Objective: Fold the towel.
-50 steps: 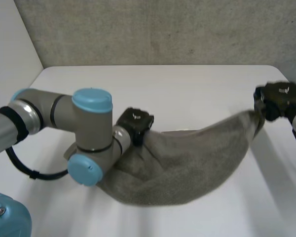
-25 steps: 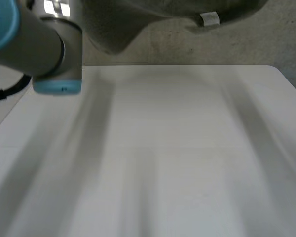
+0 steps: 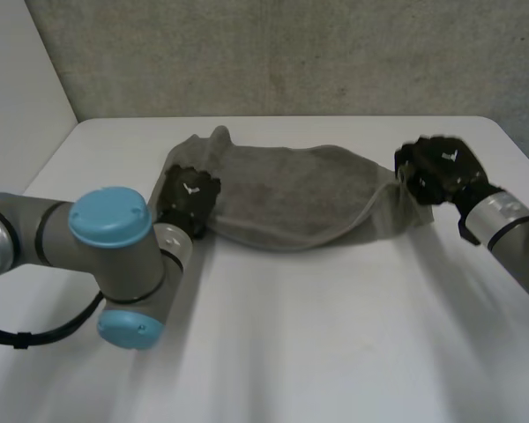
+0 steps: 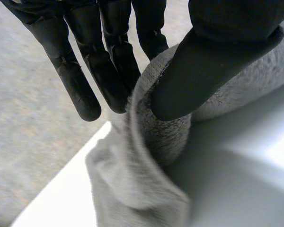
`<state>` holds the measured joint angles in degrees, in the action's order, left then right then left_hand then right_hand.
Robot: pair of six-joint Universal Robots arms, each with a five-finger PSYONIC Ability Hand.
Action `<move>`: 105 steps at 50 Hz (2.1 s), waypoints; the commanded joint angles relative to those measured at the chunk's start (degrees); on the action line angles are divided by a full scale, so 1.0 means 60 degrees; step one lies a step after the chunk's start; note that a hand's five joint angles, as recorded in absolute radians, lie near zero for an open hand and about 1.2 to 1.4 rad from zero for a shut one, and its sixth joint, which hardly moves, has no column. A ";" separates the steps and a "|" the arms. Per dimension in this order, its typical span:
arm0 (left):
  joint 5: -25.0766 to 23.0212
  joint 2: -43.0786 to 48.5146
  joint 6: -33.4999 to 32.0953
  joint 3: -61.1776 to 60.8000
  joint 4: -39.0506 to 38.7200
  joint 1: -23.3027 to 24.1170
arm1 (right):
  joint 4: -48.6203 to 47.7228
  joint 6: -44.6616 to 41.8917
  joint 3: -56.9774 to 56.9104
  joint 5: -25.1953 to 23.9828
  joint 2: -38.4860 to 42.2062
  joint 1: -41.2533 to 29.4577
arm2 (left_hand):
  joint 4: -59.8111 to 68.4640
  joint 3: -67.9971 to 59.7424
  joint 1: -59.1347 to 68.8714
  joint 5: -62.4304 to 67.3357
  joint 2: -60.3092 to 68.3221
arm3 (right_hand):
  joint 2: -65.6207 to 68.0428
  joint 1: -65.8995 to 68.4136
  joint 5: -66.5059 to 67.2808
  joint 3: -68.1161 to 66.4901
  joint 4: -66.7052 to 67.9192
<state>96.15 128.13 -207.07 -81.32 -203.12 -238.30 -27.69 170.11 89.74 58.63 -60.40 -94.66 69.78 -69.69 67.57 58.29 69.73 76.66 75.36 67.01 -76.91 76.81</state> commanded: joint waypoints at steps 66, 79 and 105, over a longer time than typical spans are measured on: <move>0.0014 -0.2443 0.2739 -0.0113 0.2169 0.0562 | 0.2608 0.3652 0.0382 0.2237 -0.0762 -0.3572 | 0.1703 -0.1719 0.2072 0.1952 0.1712 | -1.0479 -1.0262 -1.0537 1.0520 -1.0503; 0.0029 -0.2576 0.2769 -0.0142 0.2213 0.0577 | 0.2520 0.3700 -0.2052 0.4730 0.1967 -0.5025 | 0.1703 -0.1719 0.2072 0.1952 0.1712 | -0.9695 -0.9478 -0.9753 0.9736 -0.9719; 0.0000 -0.2386 0.2754 -0.0201 0.2199 0.0166 | 0.1671 0.0273 0.1887 0.4059 -0.0816 -0.1379 | 0.1703 -0.1719 0.2072 0.1952 0.1712 | -0.3788 -0.3571 -0.3846 0.3829 -0.3812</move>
<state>96.14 113.70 -190.55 -82.45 -189.93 -237.00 -17.18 174.15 96.74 87.44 -62.13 -108.49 69.78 -69.69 67.57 58.44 69.73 47.29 47.30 37.03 -47.38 47.27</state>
